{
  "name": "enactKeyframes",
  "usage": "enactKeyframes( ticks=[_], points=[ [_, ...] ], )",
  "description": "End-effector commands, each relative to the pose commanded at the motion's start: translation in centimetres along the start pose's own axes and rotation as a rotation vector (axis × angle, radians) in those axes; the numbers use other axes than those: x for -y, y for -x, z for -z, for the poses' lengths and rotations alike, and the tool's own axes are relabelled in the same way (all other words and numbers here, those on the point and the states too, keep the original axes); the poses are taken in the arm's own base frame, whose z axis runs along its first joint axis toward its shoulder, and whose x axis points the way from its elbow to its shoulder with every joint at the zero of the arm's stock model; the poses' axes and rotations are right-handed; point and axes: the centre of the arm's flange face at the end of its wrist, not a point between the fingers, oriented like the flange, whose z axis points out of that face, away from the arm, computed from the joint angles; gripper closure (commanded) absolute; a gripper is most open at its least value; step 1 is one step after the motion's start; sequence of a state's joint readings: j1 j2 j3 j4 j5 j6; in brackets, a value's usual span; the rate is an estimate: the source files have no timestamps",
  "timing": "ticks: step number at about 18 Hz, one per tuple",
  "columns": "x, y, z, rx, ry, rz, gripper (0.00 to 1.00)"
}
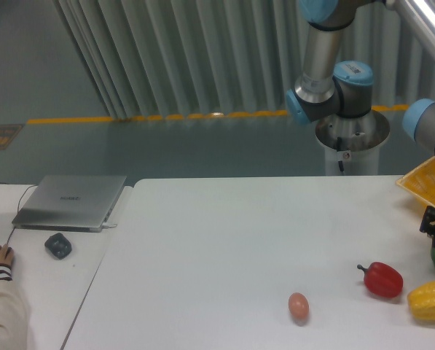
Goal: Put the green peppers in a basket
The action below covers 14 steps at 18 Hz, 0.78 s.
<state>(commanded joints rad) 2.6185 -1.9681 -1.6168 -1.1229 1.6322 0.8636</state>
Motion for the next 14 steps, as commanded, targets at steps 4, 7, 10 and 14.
enactKeyframes(
  ticks=[4,7,10,14],
  points=[
    [0.37,-0.06,-0.86,-0.005,0.006,-0.005,0.00],
    [0.47,-0.11,-1.03,-0.006,0.007,-0.007,0.11],
    [0.51,-0.20,-0.94,-0.006,0.007,-0.011,0.44],
    [0.73,-0.65,-0.44,-0.001,0.000,-0.025,0.67]
  ],
)
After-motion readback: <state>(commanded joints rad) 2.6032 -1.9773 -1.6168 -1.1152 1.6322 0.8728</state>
